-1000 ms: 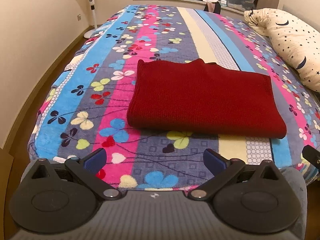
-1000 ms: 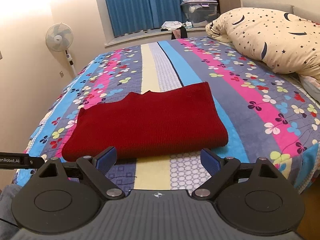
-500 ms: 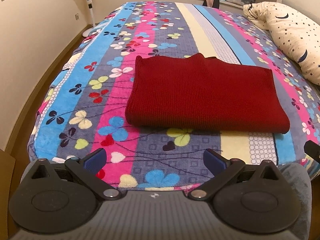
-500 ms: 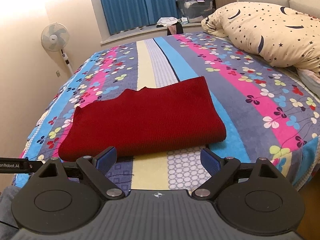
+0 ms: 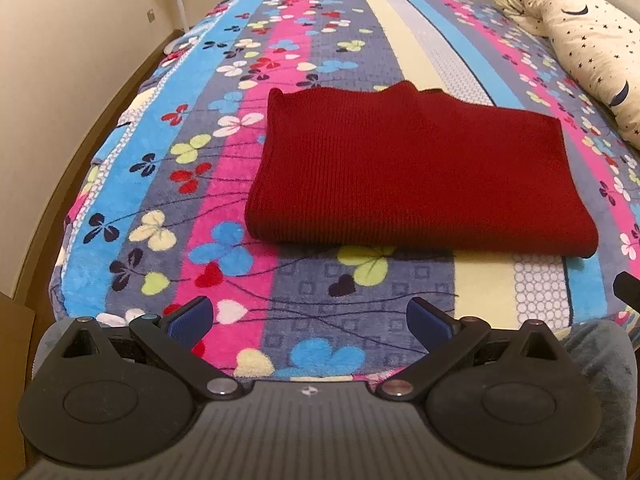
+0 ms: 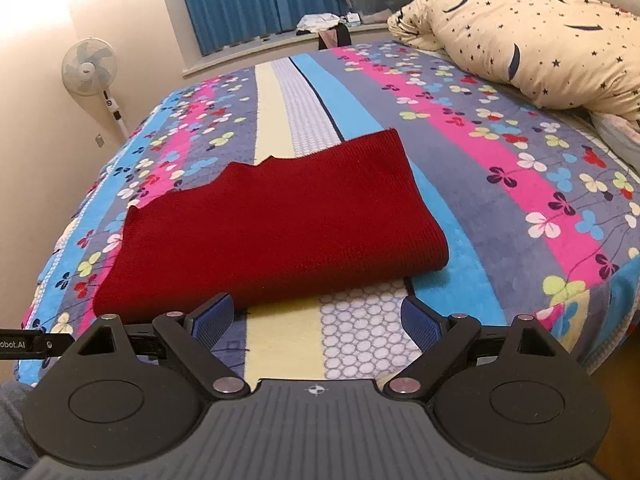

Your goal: Fold small clothes

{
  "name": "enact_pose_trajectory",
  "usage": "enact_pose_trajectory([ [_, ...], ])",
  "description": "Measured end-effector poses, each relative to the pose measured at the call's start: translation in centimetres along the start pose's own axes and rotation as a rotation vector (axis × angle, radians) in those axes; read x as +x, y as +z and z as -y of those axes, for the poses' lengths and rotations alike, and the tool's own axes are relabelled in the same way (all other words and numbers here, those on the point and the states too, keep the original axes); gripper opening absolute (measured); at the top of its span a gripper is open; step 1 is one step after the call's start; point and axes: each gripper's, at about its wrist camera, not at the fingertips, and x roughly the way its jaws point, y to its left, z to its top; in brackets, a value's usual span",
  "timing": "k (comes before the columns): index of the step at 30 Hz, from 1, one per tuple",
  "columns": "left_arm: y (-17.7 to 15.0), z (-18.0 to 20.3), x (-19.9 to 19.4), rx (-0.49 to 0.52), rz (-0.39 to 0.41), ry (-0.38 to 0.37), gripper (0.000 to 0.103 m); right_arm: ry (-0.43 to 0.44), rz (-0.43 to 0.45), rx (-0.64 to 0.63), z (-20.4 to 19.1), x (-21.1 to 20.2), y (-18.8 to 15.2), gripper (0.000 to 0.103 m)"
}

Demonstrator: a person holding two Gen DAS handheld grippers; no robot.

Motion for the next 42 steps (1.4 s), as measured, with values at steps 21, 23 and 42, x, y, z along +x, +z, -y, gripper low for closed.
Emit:
enact_pose_trajectory([
  [21, 4.5, 3.5, 6.3, 0.058, -0.093, 0.031, 0.103, -0.036, -0.246, 0.147, 3.7, 10.6, 2.6, 0.091],
  [23, 4.9, 3.8, 6.9, 0.063, -0.103, 0.037, 0.103, -0.036, -0.260, 0.150, 4.0, 11.3, 2.7, 0.091],
  [42, 8.1, 2.7, 13.4, -0.014, -0.162, 0.098, 0.103, 0.048, -0.231, 0.546, 11.7, 19.2, 2.3, 0.091],
])
